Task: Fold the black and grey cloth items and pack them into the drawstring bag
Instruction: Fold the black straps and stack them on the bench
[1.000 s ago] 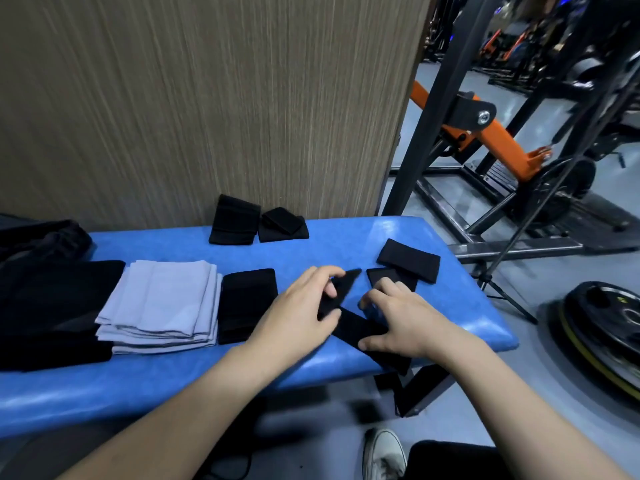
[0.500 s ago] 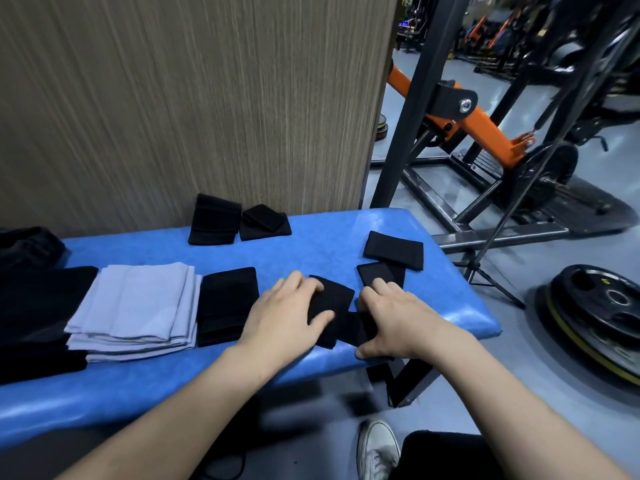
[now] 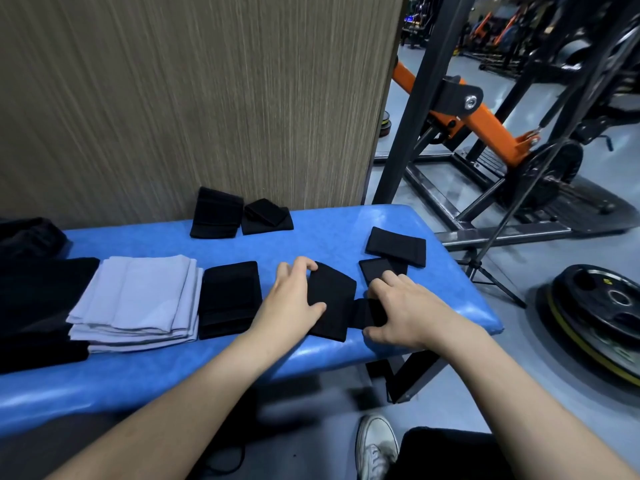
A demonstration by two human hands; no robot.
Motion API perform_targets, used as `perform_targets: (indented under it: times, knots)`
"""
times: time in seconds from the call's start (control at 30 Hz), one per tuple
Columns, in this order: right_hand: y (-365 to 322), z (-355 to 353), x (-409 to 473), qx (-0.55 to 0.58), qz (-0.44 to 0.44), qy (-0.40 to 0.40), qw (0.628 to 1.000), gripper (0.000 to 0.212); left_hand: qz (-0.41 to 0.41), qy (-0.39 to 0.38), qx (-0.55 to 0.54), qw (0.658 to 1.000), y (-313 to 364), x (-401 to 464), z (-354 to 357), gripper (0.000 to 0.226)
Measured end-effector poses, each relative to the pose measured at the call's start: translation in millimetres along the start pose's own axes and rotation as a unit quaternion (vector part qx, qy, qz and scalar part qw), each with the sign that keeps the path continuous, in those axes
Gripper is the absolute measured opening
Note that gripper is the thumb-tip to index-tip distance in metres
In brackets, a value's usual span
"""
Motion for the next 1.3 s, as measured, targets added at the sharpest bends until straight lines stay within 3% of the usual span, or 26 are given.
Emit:
perform_targets:
  times: [0.23,0.37,0.63,0.77,0.83,0.9,0.97,1.07,1.17,1.3]
  knots:
    - [-7,-4,6,-0.01,-0.005,0.036,0.999,0.054,0.069,0.079,-0.084,0.991,17,-9,-24,0.049]
    - [-12,-1,9,-0.006,-0.018,0.037,0.999,0.055,0.127,0.123,-0.052,0.983,28,-17,-28,0.051]
    - [1,4,10,0.045,-0.008,0.023,0.999,0.06,0.152,-0.018,0.019,0.988,28,-17,17,0.039]
    - [12,-1,7,0.101,0.011,0.044,0.994,0.054,0.18,-0.053,-0.136,0.973,37,-17,11,0.027]
    - [15,-3,6,0.124,0.017,0.057,0.99,0.051,0.172,-0.008,-0.181,0.968,37,-13,-5,0.033]
    - [17,-3,5,0.145,0.019,0.067,0.987,0.049,0.137,0.025,-0.15,0.979,27,-6,-13,0.027]
    - [15,-1,6,0.158,0.014,0.069,0.985,0.048,0.079,0.022,-0.025,0.996,8,2,-7,0.02]
    - [11,0,7,0.16,0.002,0.066,0.985,0.044,0.046,0.02,0.122,0.991,-5,3,6,0.043]
    - [7,2,9,0.188,-0.008,0.076,0.979,0.04,0.05,0.016,0.069,0.996,1,2,9,0.046]
    - [-2,9,14,0.17,-0.025,0.076,0.982,0.041,-0.009,-0.052,-0.099,0.994,-2,6,16,0.044]
Point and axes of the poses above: each hand's wrist, its own x-axis towards the middle knuckle, its own z-axis out of the palm, y = z × x, the point moved 8 cm from there along x, towards the middle knuckle, and after that the axes turned 10 degrees about -z, right-handed, at the moved point
